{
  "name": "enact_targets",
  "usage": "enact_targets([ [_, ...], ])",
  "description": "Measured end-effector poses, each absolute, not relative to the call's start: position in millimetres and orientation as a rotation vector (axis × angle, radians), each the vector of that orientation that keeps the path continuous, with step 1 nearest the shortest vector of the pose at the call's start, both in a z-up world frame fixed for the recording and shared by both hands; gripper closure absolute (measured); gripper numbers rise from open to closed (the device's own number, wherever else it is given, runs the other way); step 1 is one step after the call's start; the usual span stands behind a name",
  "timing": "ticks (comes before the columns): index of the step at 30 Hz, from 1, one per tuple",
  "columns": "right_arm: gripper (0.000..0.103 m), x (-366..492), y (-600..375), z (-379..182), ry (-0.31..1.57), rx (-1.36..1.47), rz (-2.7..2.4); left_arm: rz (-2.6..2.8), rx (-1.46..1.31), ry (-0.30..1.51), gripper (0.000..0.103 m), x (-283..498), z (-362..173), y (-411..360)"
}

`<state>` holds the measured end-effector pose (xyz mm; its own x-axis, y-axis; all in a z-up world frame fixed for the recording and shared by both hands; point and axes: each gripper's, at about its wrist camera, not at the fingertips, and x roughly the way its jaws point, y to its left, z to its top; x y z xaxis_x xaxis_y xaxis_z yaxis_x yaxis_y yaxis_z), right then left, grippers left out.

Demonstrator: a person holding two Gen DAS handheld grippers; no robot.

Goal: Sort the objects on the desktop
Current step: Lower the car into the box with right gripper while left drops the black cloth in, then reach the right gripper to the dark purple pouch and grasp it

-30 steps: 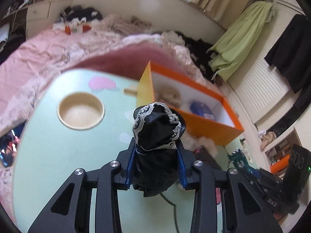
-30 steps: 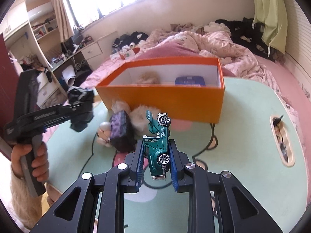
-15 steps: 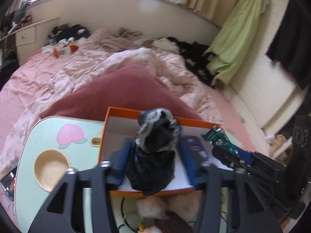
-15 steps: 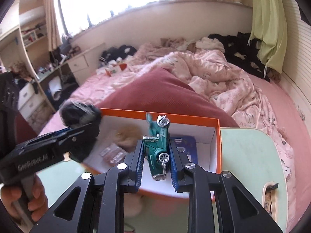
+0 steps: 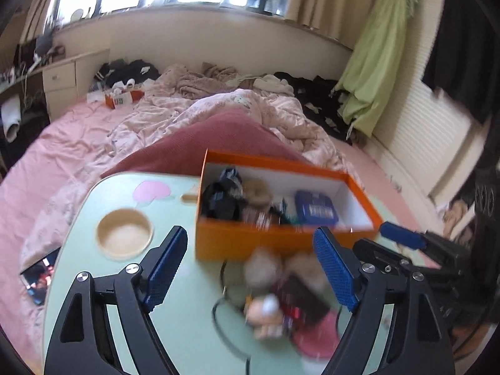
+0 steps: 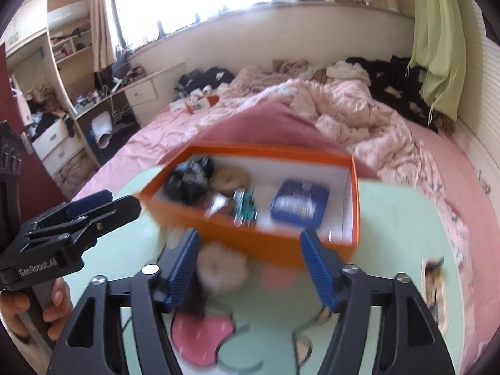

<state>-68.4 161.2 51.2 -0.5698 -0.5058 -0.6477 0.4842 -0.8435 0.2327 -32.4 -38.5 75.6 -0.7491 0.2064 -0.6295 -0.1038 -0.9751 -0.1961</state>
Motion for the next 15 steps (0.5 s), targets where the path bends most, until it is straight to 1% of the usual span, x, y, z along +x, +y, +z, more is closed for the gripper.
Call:
enact_targets([
  [2,0.027,-54.5,163.9,45.2,-0.032,1.033,-2.352,2.780,-1.055,-0.191,0.020,-15.4,68.5,-38.2],
  [6,0.027,-31.7,159.1,22.8,0.068,1.141,-2.295,2.779,-1.150,-0.142,0.020,12.7,43.0,-36.4],
  [11,0.027,-18.9,146.8,-5.6,0.166,1.224,-2.268,2.750,-1.290,-0.044,0.020,22.7,12.3,-26.8],
  [13,0.022,-18.4,144.0,-10.3,0.201,1.236,-2.294,2.805,-1.265,0.011,0.017,28.5,8.1,-22.8],
  [14,0.012,-18.3,143.2,-12.5,0.216,1.244,-2.300,2.813,-1.263,0.030,0.016,30.3,6.2,-21.7],
  [15,0.007,-19.1,144.2,-14.5,0.216,1.252,-2.303,2.833,-1.245,0.059,0.015,33.9,4.0,-19.8],
])
